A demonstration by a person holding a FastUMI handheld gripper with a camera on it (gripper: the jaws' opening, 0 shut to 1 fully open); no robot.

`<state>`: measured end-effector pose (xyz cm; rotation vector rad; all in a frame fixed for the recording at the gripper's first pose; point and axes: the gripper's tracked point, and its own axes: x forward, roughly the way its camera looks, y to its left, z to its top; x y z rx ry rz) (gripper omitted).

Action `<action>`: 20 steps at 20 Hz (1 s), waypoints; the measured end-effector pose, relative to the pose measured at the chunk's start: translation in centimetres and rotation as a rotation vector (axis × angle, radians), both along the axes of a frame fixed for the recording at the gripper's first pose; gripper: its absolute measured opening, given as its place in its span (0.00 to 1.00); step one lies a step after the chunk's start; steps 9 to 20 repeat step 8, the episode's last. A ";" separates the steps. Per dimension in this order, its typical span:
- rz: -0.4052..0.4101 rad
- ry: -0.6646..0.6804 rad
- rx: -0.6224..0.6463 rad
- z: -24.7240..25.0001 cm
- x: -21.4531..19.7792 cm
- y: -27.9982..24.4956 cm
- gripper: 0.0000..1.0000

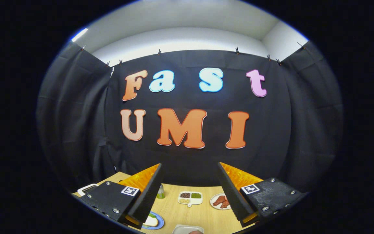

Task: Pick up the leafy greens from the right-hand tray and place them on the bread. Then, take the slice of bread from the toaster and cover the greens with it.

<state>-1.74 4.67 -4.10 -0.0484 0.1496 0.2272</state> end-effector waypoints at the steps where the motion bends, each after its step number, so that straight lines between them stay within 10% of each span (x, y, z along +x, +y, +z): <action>1: -0.011 -0.018 -0.007 0.8 0.1 -0.3 0.98; 20: -0.064 -0.109 -0.018 4.3 -0.2 -1.9 0.98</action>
